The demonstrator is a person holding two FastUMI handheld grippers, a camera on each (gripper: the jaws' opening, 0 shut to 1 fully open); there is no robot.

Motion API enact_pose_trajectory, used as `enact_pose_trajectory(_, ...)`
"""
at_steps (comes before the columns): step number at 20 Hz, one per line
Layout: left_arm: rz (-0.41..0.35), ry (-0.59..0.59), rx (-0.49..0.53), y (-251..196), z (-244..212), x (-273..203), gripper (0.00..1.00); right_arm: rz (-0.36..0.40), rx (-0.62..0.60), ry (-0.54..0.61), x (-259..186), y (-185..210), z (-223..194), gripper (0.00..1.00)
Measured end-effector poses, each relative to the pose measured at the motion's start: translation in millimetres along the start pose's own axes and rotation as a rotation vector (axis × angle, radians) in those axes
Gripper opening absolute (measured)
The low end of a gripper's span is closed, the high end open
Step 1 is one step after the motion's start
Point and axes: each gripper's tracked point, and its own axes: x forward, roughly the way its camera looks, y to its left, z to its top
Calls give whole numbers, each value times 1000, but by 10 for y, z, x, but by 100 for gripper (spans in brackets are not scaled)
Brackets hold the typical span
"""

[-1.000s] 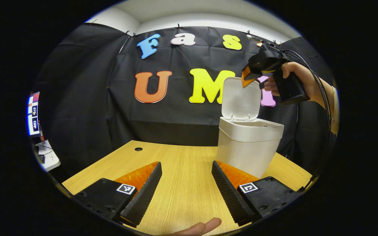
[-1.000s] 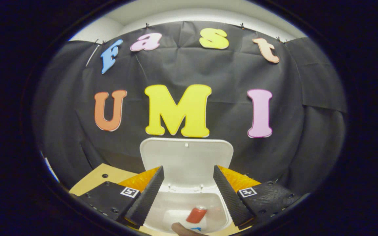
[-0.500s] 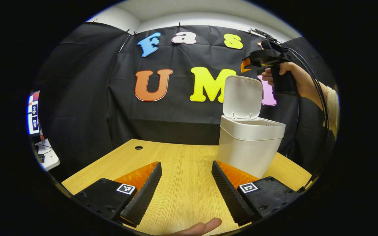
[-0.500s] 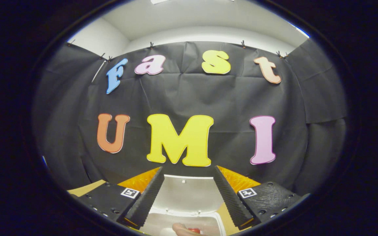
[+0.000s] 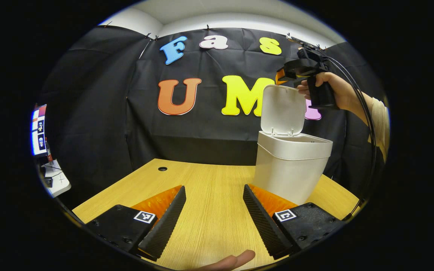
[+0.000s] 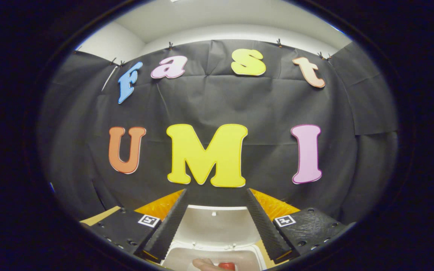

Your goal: Press the lid of the desktop garbage bin to open it, pick up the crumpled paper on the desktop and throw it into the bin, then pick up the pop can on the desktop and drop it into the bin, and finally close the garbage bin lid.

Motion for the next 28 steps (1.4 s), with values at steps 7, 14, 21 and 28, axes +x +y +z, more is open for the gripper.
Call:
enact_pose_trajectory(7, 11, -13, -14, 46, 43, -19, 99, 13, 2, 122, -342, -15, -185, 94)
enact_pose_trajectory(14, 17, -54, -3, 55, 153, -113, 98, 30, -140, 360, -694, 65, -927, 94)
enact_pose_trajectory(21, 5, -82, -14, -7, 238, -184, 99, 30, -205, 406, -957, 16, -1281, 96)
enact_pose_trajectory(28, -17, -123, 8, -101, 342, -309, 98, 37, -203, 387, -1132, -8, -1531, 96)
